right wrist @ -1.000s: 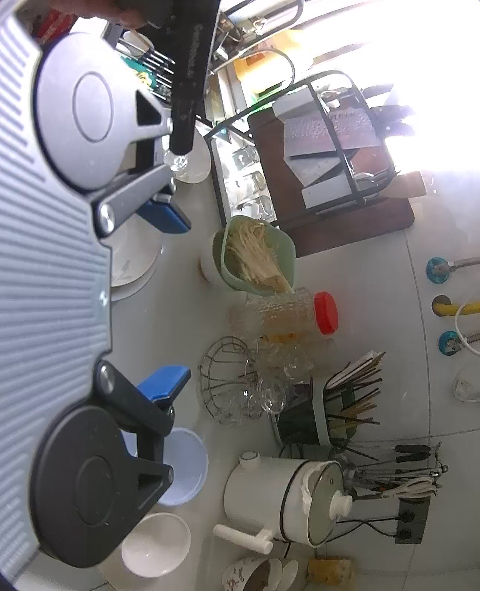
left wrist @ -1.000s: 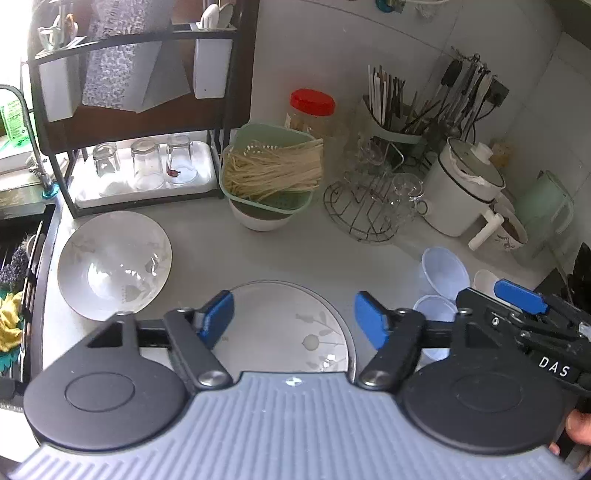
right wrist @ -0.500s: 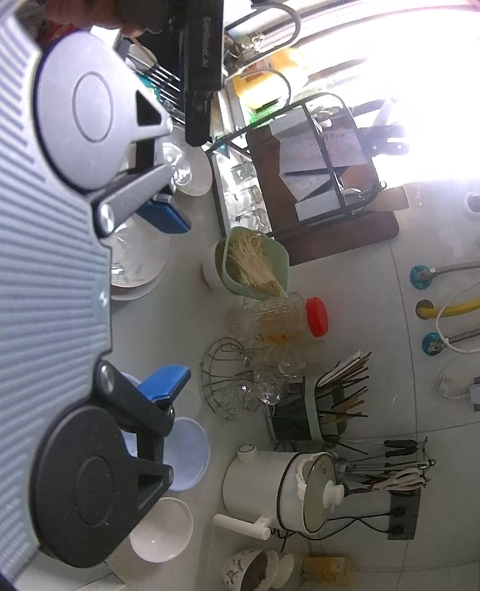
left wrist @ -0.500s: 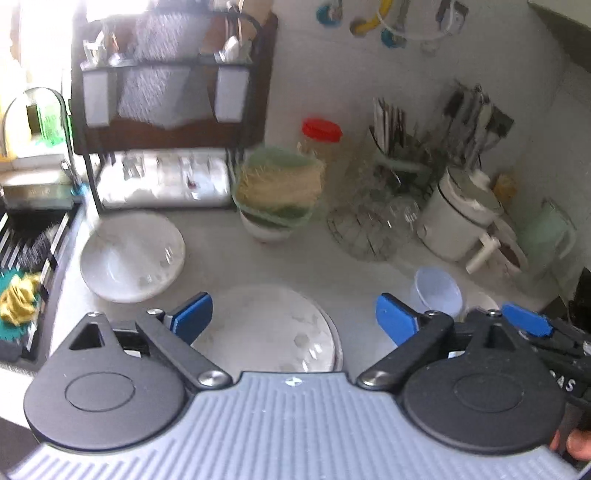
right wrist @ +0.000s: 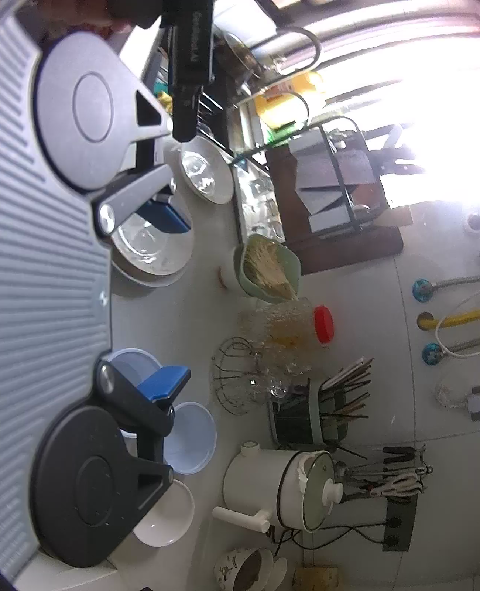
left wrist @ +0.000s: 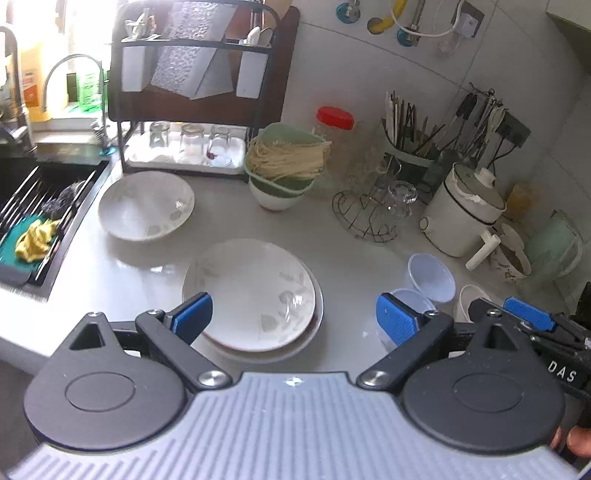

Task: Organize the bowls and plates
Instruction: 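Move both grippers to the second leaf-pattern plate beside the sink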

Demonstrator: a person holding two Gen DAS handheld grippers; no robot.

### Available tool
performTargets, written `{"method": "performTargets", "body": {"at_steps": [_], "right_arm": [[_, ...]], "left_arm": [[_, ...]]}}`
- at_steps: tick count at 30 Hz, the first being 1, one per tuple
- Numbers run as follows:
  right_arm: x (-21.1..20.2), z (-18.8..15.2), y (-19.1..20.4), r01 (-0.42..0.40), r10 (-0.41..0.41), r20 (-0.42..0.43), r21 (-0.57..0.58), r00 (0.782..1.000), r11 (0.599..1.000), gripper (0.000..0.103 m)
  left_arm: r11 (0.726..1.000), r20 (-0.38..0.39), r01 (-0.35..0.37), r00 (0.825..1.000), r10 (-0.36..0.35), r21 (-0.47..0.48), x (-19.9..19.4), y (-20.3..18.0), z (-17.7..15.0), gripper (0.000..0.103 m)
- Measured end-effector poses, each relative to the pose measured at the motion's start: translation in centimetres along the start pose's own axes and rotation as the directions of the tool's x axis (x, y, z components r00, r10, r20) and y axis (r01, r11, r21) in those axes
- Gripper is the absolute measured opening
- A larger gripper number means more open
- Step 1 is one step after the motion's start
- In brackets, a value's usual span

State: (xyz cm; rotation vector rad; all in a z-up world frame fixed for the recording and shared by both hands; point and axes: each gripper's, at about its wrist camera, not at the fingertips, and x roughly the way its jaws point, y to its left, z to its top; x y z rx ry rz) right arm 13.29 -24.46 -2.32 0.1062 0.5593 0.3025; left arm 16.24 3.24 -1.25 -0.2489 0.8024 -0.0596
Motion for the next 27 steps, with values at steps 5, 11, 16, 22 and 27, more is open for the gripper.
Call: {"method": "performTargets", "body": {"at_steps": [5,11,16,22,27], "right_arm": [[-1.0,-0.6,0.0,-0.028,0.025,-0.053,-0.045,0.998,0.999,0.080],[-1.9,-0.5,0.5,-0.071,0.060,-0.130,-0.084,0.990,0.994,0.080],[-1.9,1.3,1.4,-0.027,0.013,-0.141,-0.097,0.990,0.995,0.080],[-2.3,6.5,3.6,-0.055,0.026,-0.183,-0.159,0.983,0.986,0.080],[-1.8,11.8,5.5,-0.137,0.097,-0.306,-0.115,0.947,0.984,0.080]], "left_arm": [[0.999,0.004,-0.038,0.999,0.038,-0.032,-1.6,-1.4,-2.2,0.097],[0.996,0.002,-0.076,0.997,0.077,-0.054,-2.4,-1.4,-2.5,0.097],[0.993,0.000,-0.097,0.995,0.097,-0.068,-1.7,0.5,-0.8,0.097],[0.991,-0.007,-0.133,0.991,0.133,-0.032,0.8,3.3,2.6,0.097],[0.989,-0.027,-0.146,0.989,0.146,-0.013,2.9,5.7,4.6,0.097]]}}
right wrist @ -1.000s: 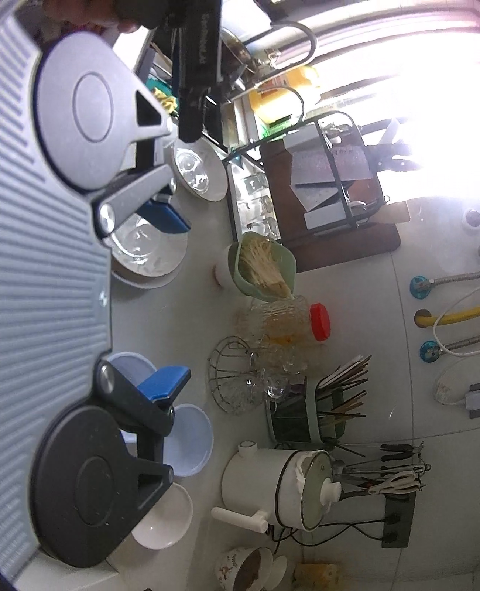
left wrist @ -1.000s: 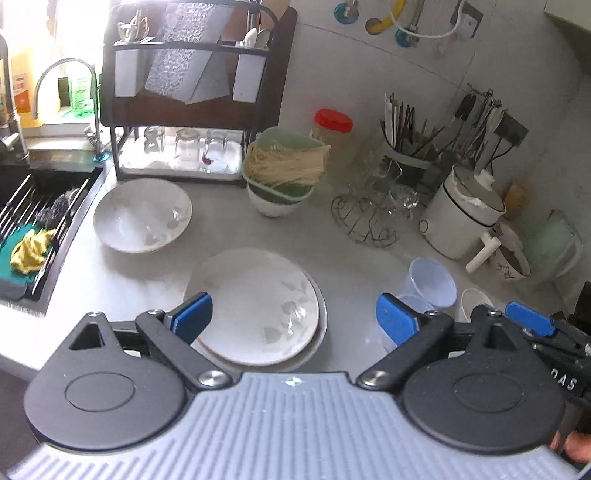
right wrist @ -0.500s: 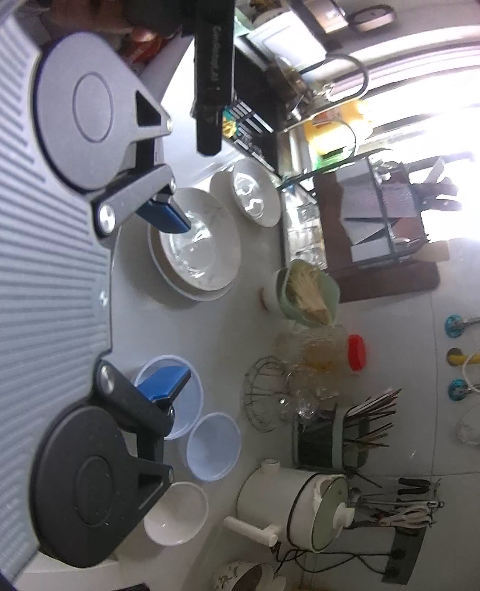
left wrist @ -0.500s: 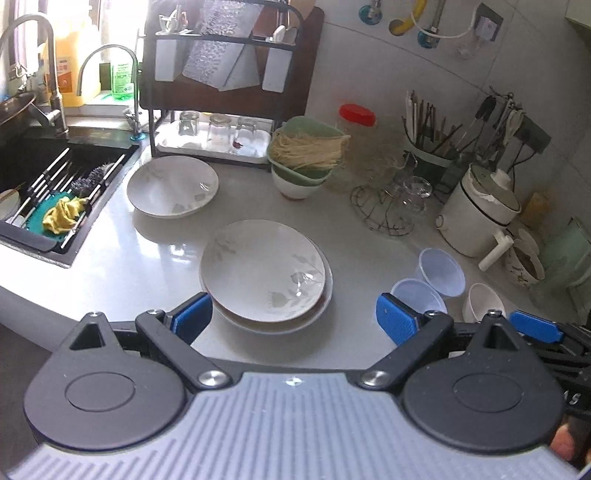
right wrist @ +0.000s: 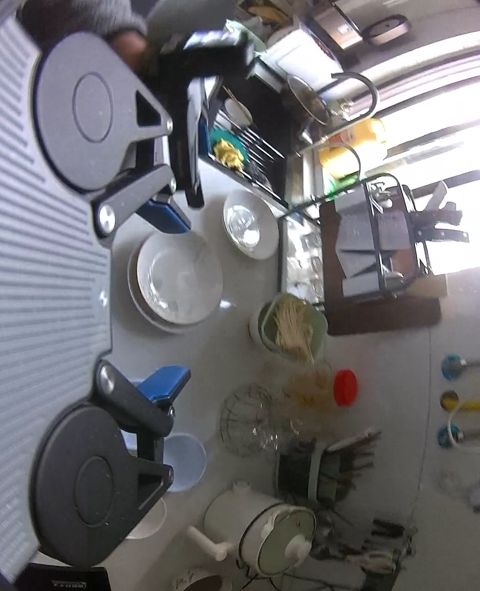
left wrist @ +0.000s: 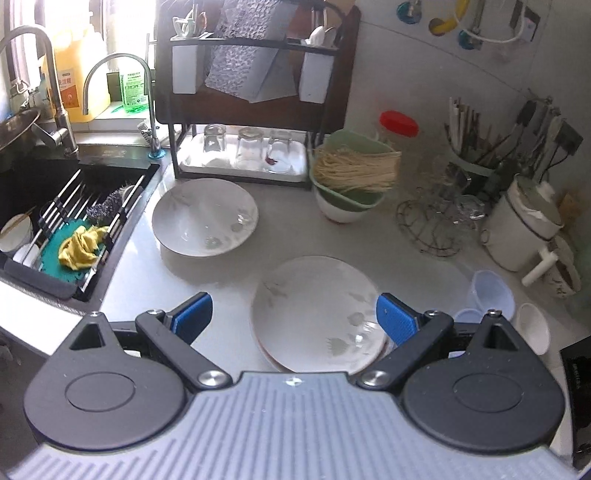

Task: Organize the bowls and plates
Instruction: 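Move both grippers to the second leaf-pattern plate beside the sink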

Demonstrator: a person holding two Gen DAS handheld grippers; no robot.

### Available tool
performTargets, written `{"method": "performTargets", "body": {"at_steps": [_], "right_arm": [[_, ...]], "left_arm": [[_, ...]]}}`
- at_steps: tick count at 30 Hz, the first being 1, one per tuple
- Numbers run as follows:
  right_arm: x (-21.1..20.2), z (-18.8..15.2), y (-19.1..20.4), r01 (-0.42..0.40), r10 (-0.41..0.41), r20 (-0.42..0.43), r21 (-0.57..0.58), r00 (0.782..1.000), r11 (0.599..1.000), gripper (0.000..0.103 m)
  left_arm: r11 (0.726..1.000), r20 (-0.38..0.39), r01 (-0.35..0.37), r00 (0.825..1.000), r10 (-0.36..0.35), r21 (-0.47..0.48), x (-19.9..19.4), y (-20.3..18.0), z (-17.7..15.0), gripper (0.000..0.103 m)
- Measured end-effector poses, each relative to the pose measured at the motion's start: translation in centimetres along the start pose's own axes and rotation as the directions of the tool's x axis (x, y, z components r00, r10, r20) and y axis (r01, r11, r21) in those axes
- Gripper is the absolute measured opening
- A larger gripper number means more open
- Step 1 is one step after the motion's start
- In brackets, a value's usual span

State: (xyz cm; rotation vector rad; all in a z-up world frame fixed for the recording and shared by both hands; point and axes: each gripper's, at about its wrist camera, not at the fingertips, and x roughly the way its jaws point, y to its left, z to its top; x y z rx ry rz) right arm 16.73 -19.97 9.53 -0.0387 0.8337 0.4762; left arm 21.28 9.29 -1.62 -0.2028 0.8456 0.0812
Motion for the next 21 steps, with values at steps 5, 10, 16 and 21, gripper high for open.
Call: {"method": "performTargets", "body": {"at_steps": [5,10,16,21], "right_arm": [[0.6,4.9,2.1,-0.019,0.020,-0.077,0.005,0.997,1.000,0.080],[0.9,8.5,4.7,-0.039,0.037,-0.046,-0.048,0.998,0.998,0.080],[3.8,11.3,6.3,-0.057,0.055,-0.108,-0.023,0.993,0.998,0.080],[6.7,12.8,7.7,-0.027,0.022,-0.165,-0.027,0.986,0.999,0.080]], "left_arm": [[1.000,-0.046,-0.006,0.999,0.006,-0.013,2.5,2.3,0.9,0.097],[0.999,-0.079,-0.003,0.997,0.000,-0.035,4.3,4.5,1.5,0.097],[0.998,-0.086,-0.011,0.996,0.005,-0.061,6.0,6.6,2.5,0.097],[0.997,-0.076,-0.012,0.997,0.006,-0.075,7.3,7.8,3.8,0.097]]}}
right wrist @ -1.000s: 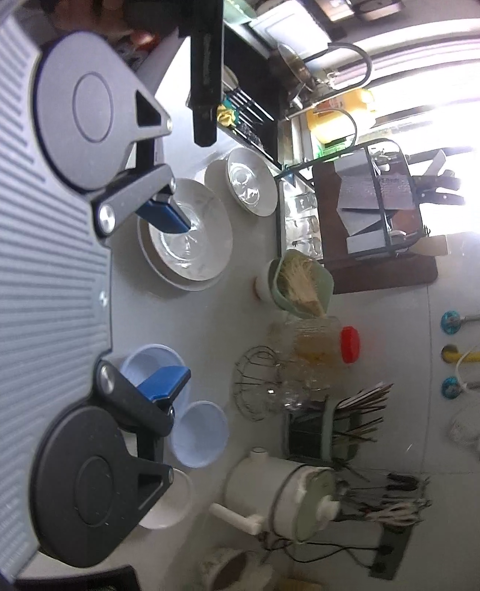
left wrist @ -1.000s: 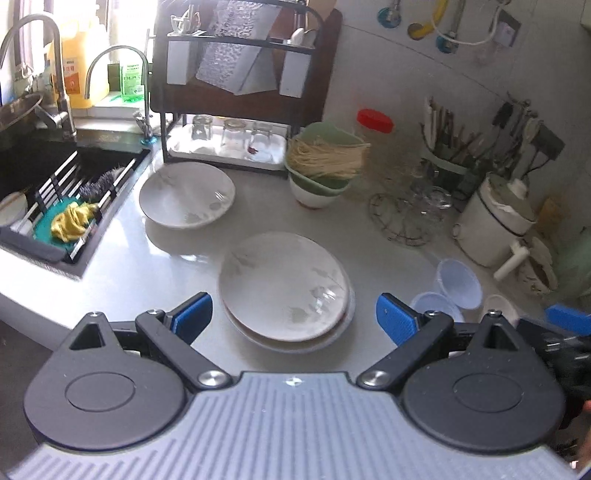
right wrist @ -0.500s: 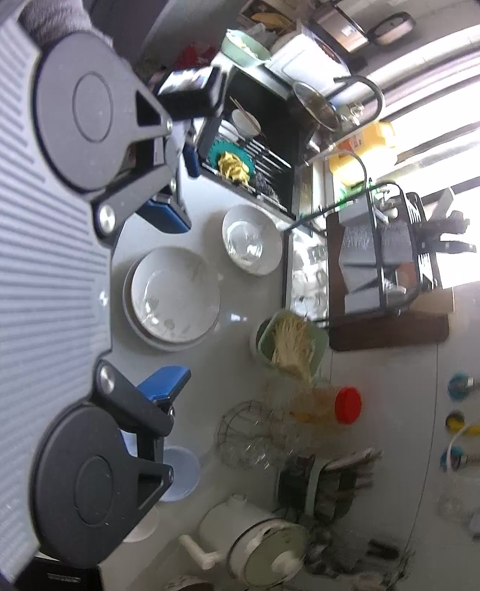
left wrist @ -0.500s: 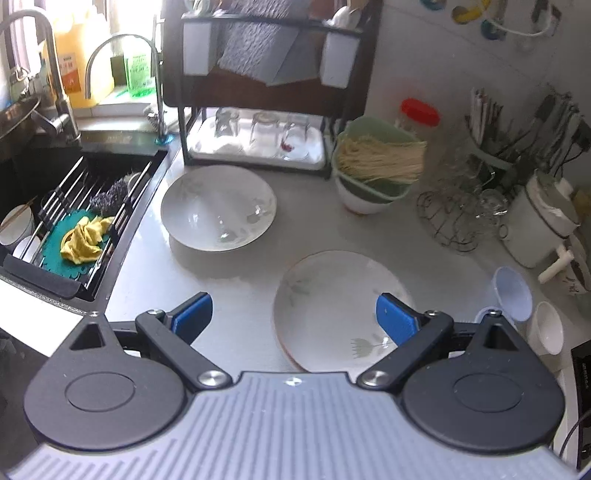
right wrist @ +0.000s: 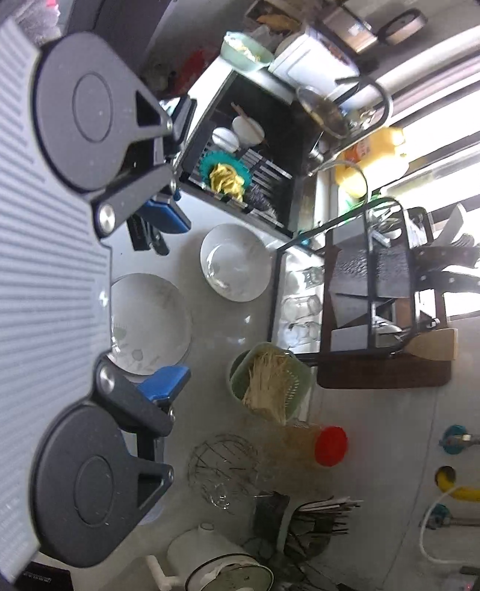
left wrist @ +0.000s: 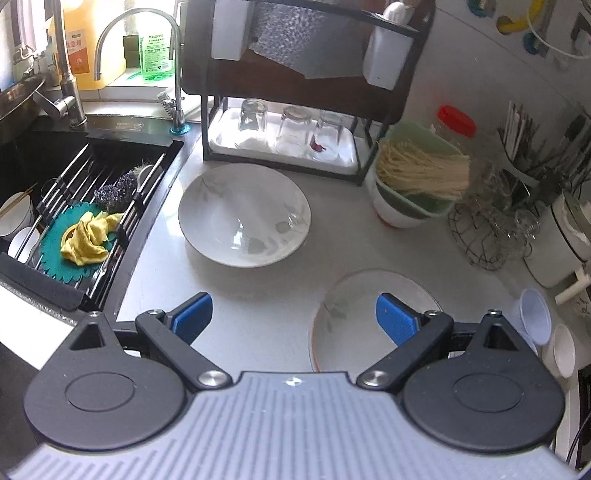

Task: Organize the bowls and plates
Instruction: 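Move both grippers to the second leaf-pattern plate beside the sink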

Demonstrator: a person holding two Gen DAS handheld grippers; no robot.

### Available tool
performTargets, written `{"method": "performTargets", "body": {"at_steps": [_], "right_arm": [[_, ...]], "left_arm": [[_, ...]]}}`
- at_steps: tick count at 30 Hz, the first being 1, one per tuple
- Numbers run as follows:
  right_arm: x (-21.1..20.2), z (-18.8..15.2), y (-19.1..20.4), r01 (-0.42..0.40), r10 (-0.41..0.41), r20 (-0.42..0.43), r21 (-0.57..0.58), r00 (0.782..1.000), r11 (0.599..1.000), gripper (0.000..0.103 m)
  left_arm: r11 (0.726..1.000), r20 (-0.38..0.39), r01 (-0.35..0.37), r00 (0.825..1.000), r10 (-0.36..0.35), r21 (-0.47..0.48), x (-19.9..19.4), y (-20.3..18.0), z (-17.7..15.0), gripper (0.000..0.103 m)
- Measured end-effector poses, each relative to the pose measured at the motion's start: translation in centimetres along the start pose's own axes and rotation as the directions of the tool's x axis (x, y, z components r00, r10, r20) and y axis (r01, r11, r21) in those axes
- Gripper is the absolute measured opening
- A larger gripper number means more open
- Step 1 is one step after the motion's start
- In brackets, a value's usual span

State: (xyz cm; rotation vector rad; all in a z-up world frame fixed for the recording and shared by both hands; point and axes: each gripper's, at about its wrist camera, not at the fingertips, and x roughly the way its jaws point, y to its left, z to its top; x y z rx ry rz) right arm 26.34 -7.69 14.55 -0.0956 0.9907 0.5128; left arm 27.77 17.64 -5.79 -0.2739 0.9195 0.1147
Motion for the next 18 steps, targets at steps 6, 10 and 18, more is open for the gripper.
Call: {"method": "performTargets", "body": {"at_steps": [6,10,18], "right_arm": [[2.5,1.3,1.7,0.005,-0.007,-0.025,-0.064,1.000,0.998,0.080],[4.6,1.9,2.1,-0.008,0.007,-0.019,-0.064,1.000,0.998,0.080],[11.2,1.1,2.2,-0.080,0.080,-0.021,-0.041,0.997,0.996,0.080]], "left_arm": [[1.000,-0.008,-0.003,1.000,0.002,-0.024,1.0,2.6,1.4,0.097],[0.999,-0.018,-0.005,1.000,0.004,-0.053,1.7,4.6,2.0,0.097],[0.997,-0.031,-0.009,1.000,0.006,-0.076,3.9,8.4,3.7,0.097]]}}
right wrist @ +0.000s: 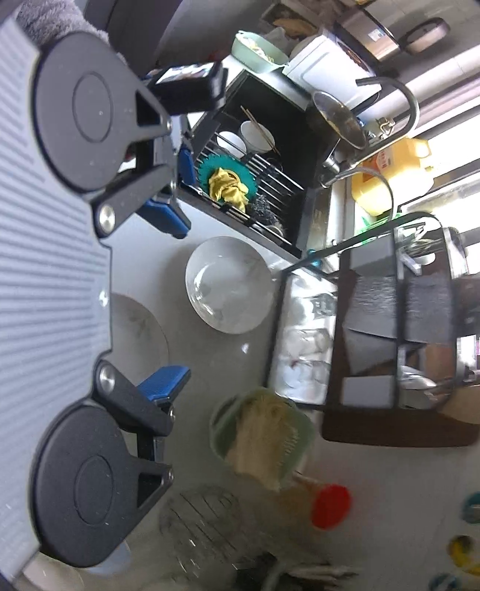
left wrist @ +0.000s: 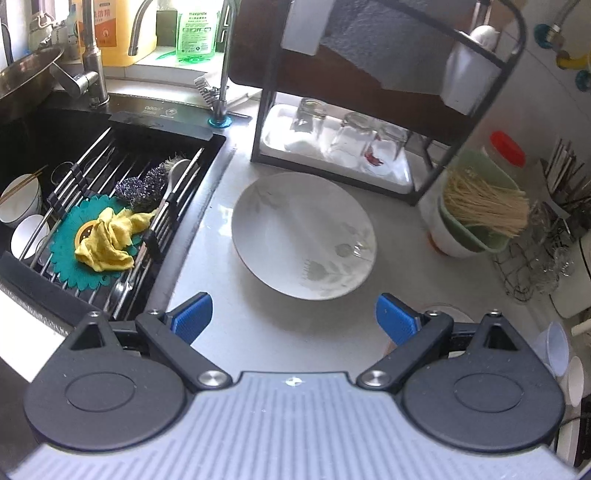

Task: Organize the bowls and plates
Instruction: 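Move both grippers to the second leaf-pattern plate beside the sink, then close both grippers on the rim of the second leaf-pattern plate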

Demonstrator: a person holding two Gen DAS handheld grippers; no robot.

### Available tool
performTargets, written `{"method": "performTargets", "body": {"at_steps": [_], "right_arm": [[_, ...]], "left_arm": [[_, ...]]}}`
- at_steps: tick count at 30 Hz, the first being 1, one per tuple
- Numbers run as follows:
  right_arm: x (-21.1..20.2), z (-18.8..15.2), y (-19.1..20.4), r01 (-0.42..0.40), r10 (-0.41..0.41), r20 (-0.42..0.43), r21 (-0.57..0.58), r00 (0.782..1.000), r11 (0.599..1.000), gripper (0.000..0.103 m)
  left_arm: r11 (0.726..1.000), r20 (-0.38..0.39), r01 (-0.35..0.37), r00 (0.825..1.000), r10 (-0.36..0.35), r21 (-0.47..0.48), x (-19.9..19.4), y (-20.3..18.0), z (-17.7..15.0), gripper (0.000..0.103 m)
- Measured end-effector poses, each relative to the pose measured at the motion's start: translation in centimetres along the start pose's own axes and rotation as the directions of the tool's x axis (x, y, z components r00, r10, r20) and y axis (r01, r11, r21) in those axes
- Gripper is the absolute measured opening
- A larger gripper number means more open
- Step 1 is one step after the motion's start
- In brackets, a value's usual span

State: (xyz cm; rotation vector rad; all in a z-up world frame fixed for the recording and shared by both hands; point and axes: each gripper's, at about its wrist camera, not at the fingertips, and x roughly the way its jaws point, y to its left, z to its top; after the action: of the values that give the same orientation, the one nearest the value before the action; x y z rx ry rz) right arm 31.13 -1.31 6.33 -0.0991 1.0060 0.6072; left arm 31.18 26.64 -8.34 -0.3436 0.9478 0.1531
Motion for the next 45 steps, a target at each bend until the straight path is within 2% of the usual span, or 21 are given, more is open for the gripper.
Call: {"method": "performTargets", "body": {"at_steps": [5,10,15,22,32,37,41,43,45], "right_arm": [[3.3,-0.8,0.2,-0.065,0.065,-0.009,0.019,0.998,0.998,0.080],[6.4,-1.4,1.0,-0.024,0.024,0.023,-0.015,0.999,1.000,0.080],[9.6,-1.6,0.4,-0.055,0.052,0.052,0.051,0.997,0.997,0.080],[14.2,-1.1,0.3,-0.003,-0.002,0.089,0.064,0.996,0.998,0.080],[20.1,-1.3,-1.5,0.048,-0.049,0.004,0.201,0.999,0.978,0.079],[22.1,-1.1,-2.0,0.069,-0.064,-0.028,0.229,0.998,0.971,0.073],[24.1,-0.7,-2.7,0.092,-0.082,-0.051,0.246,0.995,0.965,0.064],[25.0,-0.5,-3.0,0.100,-0.087,-0.062,0.255,0.994,0.962,0.060],[25.7,-0.3,-3.3,0.102,-0.088,-0.065,0.258,0.994,0.961,0.055]], "left_arm": [[1.000,-0.011,-0.015,1.000,0.016,0.011,1.6,2.2,1.3,0.097],[1.000,-0.022,0.006,1.000,-0.007,-0.008,3.4,4.0,2.6,0.097],[0.999,-0.047,0.033,0.998,-0.033,-0.014,5.5,5.0,4.0,0.097],[0.997,-0.089,0.077,0.993,-0.077,-0.004,8.8,5.8,5.8,0.097],[0.991,-0.162,0.135,0.978,-0.132,0.005,13.3,6.5,8.1,0.097],[0.986,-0.193,0.169,0.967,-0.165,0.003,15.4,6.2,8.8,0.096],[0.986,-0.194,0.167,0.968,-0.161,0.016,16.8,6.2,9.6,0.096],[0.985,-0.192,0.172,0.968,-0.163,0.030,17.5,6.3,10.0,0.094],[0.984,-0.199,0.170,0.967,-0.159,0.042,18.1,6.4,10.4,0.089]]}}
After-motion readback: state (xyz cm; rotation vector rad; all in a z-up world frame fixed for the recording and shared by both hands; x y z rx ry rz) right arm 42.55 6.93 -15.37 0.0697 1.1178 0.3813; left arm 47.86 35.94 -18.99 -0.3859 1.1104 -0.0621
